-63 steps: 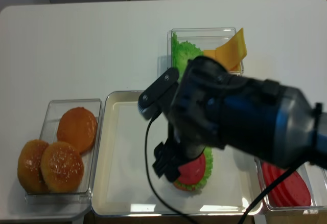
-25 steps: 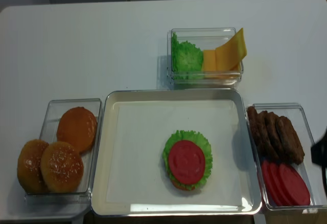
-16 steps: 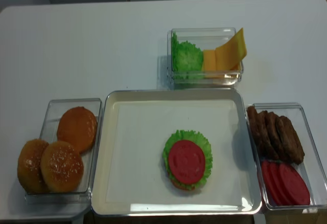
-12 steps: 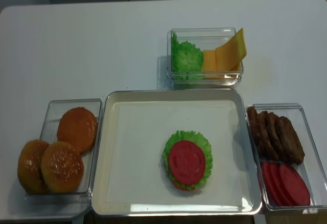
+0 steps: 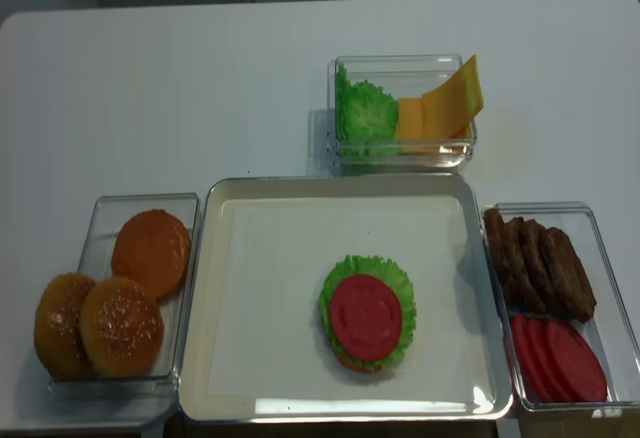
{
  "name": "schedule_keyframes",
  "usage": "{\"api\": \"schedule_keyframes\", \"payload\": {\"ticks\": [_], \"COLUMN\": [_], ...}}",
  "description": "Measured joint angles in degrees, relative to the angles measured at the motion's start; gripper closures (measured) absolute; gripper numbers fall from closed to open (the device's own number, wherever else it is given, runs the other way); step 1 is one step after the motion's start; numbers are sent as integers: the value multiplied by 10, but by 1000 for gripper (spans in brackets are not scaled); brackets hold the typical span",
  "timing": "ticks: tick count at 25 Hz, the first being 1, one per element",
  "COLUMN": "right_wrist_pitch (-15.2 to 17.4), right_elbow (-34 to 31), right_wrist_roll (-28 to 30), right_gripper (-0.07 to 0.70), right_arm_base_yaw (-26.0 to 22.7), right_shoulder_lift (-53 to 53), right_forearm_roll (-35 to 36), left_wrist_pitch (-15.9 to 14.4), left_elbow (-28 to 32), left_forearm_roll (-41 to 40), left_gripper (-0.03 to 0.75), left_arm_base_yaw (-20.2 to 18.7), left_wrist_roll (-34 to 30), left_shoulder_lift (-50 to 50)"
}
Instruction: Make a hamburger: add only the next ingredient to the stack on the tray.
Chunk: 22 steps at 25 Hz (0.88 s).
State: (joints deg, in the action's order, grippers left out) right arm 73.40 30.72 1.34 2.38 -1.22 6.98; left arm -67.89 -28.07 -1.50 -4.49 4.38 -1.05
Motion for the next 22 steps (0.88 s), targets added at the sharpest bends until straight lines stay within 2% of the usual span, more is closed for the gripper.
{"api": "schedule_keyframes", "payload": {"ticks": [9,16,22], "right_wrist_pitch": [-73,-82,-82], "right_elbow": [-29,-35,-35], "right_wrist_roll": [-2,-2,-2], "right_gripper": [97,180,199], "right_arm_base_yaw": [0,0,0], "right_shoulder_lift": [0,0,0], "right_forearm_roll": [1,-1,-1], "left_wrist_pitch": [0,0,0], "left_elbow": [0,0,0], "left_forearm_roll": [0,0,0], "left_gripper": [356,356,356], "left_arm_base_yaw": [0,0,0], "left_wrist_roll": [0,0,0], "left_shoulder_lift": [0,0,0]}}
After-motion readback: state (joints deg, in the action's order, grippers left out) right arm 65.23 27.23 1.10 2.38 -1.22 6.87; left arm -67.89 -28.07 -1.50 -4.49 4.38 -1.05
